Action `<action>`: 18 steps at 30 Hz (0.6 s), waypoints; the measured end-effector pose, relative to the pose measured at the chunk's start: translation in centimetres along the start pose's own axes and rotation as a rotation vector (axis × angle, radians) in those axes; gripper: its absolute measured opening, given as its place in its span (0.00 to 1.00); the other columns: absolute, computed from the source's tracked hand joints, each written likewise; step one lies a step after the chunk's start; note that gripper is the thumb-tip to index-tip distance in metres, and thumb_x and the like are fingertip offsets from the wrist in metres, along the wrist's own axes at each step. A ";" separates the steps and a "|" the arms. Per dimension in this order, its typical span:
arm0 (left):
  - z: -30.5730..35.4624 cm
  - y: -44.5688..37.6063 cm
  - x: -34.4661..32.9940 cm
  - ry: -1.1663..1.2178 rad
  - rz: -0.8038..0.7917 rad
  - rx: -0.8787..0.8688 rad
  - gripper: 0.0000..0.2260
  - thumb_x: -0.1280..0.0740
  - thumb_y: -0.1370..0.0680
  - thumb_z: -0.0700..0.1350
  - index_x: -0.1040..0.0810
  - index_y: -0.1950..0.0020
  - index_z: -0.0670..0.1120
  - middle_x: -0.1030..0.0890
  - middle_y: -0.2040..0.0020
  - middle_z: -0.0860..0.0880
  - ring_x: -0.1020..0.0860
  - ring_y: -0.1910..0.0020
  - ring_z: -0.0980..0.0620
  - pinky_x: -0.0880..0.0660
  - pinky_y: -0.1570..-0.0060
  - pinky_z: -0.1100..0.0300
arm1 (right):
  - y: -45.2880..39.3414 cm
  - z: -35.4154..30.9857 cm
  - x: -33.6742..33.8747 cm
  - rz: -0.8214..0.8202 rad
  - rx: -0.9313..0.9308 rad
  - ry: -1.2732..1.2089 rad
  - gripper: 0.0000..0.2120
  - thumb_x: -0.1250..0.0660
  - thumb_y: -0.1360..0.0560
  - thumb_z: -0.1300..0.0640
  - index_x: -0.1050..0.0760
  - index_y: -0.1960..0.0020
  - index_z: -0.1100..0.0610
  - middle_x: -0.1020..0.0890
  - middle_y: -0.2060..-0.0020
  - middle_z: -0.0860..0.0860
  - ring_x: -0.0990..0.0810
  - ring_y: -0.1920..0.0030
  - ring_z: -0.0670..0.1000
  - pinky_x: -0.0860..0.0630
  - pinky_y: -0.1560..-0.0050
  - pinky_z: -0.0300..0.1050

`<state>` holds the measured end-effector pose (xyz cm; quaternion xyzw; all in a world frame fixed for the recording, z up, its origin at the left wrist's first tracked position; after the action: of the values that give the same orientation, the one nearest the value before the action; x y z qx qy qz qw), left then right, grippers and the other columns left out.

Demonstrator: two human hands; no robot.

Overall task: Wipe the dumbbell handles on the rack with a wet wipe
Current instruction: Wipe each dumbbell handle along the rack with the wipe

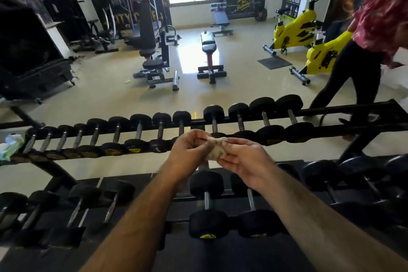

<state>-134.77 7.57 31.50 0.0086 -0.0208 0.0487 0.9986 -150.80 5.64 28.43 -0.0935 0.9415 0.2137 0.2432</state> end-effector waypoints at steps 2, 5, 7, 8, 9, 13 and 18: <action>-0.9 -0.3 -0.1 0.118 0.095 0.039 0.07 0.29 0.19 0.37 0.22 0.42 0.38 0.15 0.55 0.42 0.17 0.61 0.50 0.22 0.66 0.60 | -0.3 -0.2 0.6 -0.024 -0.037 -0.104 0.11 0.28 0.19 0.67 0.20 0.37 0.65 0.12 0.47 0.64 0.10 0.48 0.60 0.13 0.53 0.52; -1.9 -0.3 -0.2 0.273 0.241 0.085 0.13 0.28 0.20 0.39 0.23 0.36 0.41 0.16 0.48 0.41 0.14 0.56 0.48 0.18 0.59 0.57 | -0.8 -0.4 1.1 -0.079 -0.040 -0.109 0.15 0.27 0.21 0.67 0.21 0.34 0.67 0.13 0.45 0.64 0.11 0.47 0.58 0.13 0.51 0.51; -2.2 -0.2 -0.9 0.415 0.200 0.159 0.16 0.27 0.20 0.46 0.21 0.34 0.43 0.15 0.45 0.42 0.14 0.51 0.45 0.17 0.55 0.52 | -1.0 -0.5 1.3 -0.112 -0.012 -0.037 0.13 0.27 0.21 0.68 0.19 0.37 0.66 0.13 0.44 0.64 0.11 0.46 0.59 0.13 0.50 0.51; -2.1 -0.2 -1.4 0.419 0.126 0.189 0.17 0.27 0.20 0.49 0.20 0.35 0.43 0.14 0.44 0.42 0.14 0.50 0.44 0.17 0.54 0.51 | -1.1 -0.7 1.3 -0.137 0.010 0.008 0.12 0.27 0.22 0.68 0.18 0.39 0.66 0.13 0.44 0.63 0.11 0.45 0.59 0.13 0.49 0.51; -1.8 -0.1 -2.0 0.361 0.035 0.197 0.17 0.27 0.21 0.48 0.18 0.35 0.42 0.14 0.42 0.41 0.15 0.48 0.44 0.17 0.52 0.51 | -1.1 -1.0 1.4 -0.164 0.036 0.052 0.11 0.26 0.23 0.68 0.17 0.41 0.65 0.13 0.44 0.63 0.12 0.44 0.60 0.13 0.48 0.52; -0.7 -0.2 -2.6 0.114 -0.157 0.125 0.13 0.27 0.21 0.38 0.17 0.37 0.38 0.15 0.42 0.35 0.15 0.45 0.39 0.18 0.44 0.46 | -1.6 -2.5 1.9 -0.195 0.159 0.272 0.13 0.22 0.26 0.67 0.16 0.43 0.67 0.13 0.48 0.61 0.11 0.48 0.59 0.13 0.52 0.52; -0.8 -0.9 -2.3 -0.120 -0.196 0.112 0.12 0.27 0.23 0.32 0.16 0.40 0.38 0.14 0.45 0.39 0.15 0.44 0.41 0.19 0.38 0.42 | -3.1 -2.6 2.8 -0.203 0.231 0.353 0.10 0.20 0.28 0.68 0.15 0.47 0.64 0.12 0.50 0.60 0.12 0.49 0.57 0.15 0.53 0.47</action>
<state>-136.94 6.44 30.64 0.0691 -0.0770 -0.0487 0.9934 -153.45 1.50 27.99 -0.1953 0.9734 0.0593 0.1040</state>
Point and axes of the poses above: each hand's wrist, its own y-axis away from the middle knuckle, its own x-axis out of the back of the hand, z = x × y, the point moved 8 cm from there along -y, towards the middle knuckle
